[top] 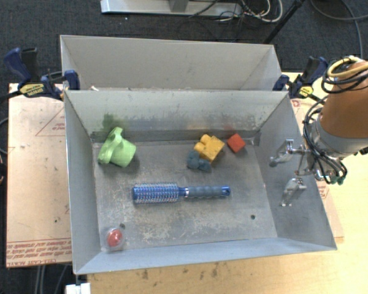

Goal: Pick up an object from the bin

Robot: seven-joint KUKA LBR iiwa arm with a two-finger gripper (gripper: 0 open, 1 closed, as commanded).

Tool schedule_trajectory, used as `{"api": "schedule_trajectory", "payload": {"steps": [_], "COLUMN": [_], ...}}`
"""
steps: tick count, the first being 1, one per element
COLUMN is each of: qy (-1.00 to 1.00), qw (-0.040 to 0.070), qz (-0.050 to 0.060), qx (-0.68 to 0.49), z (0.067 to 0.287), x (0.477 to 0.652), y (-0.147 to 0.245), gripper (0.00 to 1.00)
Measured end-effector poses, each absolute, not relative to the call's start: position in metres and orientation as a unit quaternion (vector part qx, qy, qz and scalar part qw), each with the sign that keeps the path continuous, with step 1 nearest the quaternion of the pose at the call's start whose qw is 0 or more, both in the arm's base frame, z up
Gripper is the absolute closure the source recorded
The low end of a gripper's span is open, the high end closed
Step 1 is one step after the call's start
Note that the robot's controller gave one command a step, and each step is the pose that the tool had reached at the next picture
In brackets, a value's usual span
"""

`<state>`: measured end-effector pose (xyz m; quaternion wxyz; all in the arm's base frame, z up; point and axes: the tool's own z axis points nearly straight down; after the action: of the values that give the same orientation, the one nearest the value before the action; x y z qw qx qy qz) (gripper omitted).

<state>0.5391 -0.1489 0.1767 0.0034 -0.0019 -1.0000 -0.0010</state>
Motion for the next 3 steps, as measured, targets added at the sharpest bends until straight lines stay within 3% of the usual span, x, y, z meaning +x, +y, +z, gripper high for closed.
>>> {"api": "schedule_trajectory", "payload": {"steps": [1,2,3], "qy": [-0.994,-0.965,-0.960], "qw": [-0.003,-0.001,-0.007], "qz": [0.000,-0.001,0.004], "qx": [0.113,0.260,0.278], "z": [0.206,0.079,0.077], "x": [0.555,0.600,0.585], "y": [-0.103,-0.046,-0.014], "gripper": [0.00,0.00,0.00]}}
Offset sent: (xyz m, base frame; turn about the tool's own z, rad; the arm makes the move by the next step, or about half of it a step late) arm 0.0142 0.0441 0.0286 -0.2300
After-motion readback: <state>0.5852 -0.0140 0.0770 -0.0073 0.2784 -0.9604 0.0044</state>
